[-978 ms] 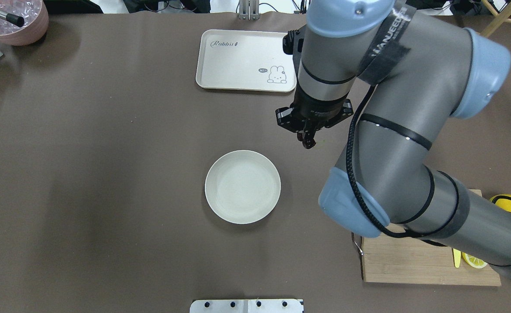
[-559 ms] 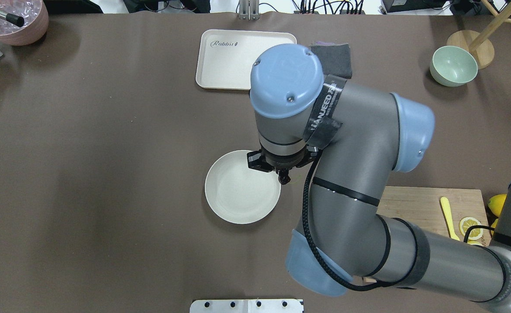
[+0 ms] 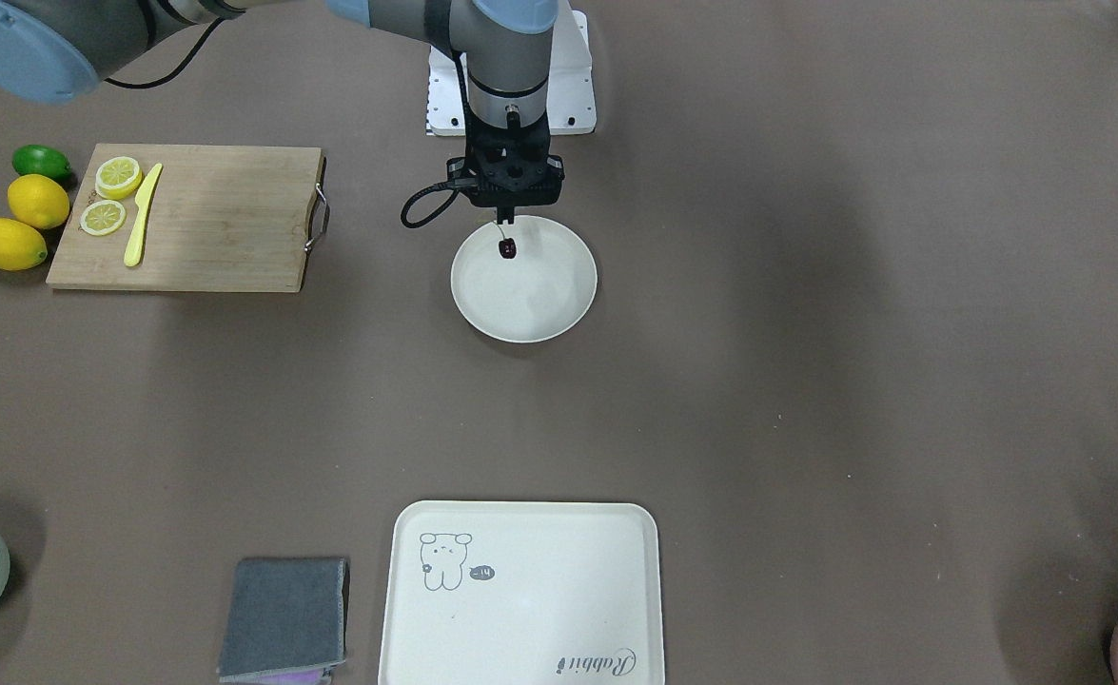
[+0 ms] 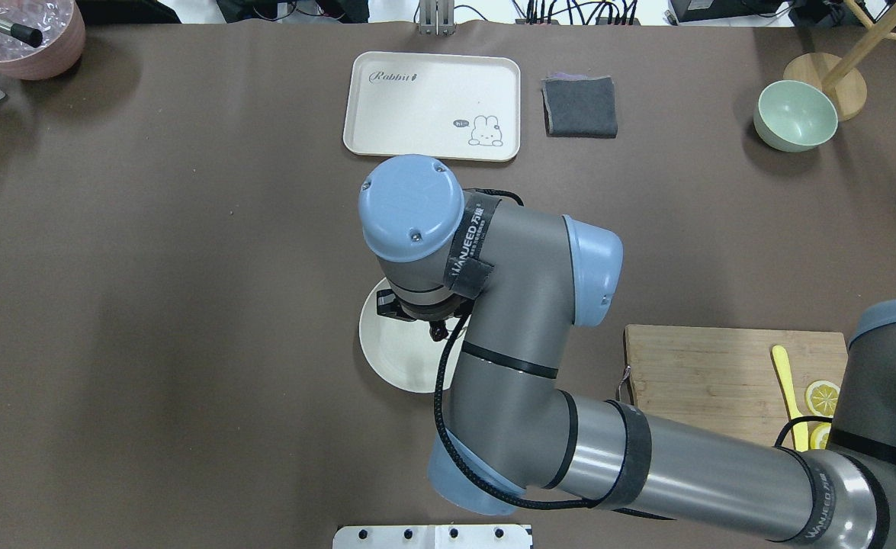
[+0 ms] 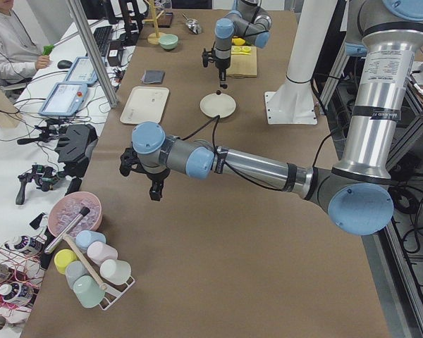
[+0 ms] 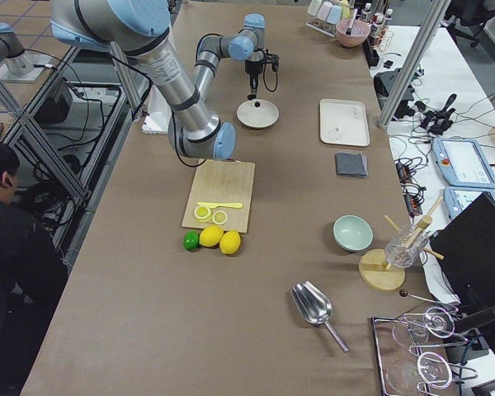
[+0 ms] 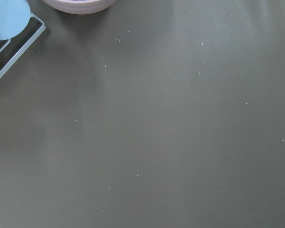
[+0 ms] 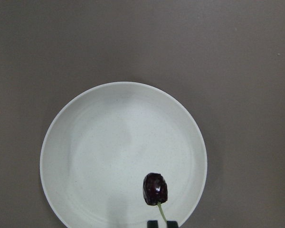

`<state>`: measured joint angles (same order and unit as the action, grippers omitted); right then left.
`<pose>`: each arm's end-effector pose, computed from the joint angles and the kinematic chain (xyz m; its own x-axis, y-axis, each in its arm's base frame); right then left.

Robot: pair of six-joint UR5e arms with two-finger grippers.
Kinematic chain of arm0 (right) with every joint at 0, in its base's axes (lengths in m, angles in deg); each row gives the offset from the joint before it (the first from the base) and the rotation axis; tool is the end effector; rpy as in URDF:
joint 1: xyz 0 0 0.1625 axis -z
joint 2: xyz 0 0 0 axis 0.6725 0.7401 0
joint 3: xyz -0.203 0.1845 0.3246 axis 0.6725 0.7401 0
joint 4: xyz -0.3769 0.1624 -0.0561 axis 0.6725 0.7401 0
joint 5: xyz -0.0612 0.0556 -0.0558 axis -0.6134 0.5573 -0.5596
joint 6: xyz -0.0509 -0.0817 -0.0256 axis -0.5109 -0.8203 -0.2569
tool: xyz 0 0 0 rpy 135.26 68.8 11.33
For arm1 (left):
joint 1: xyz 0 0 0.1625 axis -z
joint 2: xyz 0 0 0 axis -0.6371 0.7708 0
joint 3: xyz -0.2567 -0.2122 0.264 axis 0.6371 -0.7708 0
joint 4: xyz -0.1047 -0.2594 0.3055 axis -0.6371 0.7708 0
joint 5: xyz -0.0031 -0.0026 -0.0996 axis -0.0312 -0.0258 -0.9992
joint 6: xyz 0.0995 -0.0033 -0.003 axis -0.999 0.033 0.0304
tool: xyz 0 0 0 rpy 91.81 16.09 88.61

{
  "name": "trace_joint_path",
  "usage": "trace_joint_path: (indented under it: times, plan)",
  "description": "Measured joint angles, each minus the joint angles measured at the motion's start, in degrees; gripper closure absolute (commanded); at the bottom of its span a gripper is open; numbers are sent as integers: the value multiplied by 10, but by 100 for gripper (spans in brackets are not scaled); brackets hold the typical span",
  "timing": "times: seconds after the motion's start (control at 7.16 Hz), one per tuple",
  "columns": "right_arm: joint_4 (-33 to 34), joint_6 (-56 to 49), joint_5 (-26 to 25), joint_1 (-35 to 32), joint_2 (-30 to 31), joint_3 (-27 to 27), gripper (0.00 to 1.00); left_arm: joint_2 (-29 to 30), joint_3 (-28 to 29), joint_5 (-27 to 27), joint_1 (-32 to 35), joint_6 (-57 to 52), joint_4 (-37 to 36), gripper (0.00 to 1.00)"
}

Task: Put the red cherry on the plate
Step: 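Lower the cherries into the white bowl and open the right gripper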

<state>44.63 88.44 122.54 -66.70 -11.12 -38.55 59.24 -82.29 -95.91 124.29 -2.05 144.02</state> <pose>-0.5729 -0.3793 0.1079 0.7518 -0.0510 0.6575 0.0219 0.9984 0.0524 -0.0012 -0.5542 0.5221 0.5615 0.0897 -0.8226 0.0348 0.9907 0.1318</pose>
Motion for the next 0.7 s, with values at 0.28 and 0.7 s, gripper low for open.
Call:
trace_joint_path:
  times: [0.28, 0.7]
  plan:
    - [-41, 15, -14, 9, -11, 50, 100, 0, 0, 0, 0, -1, 0, 2]
    - [-82, 25, -30, 18, -10, 90, 1, 10, 6, 0, -1, -1, -1, 2]
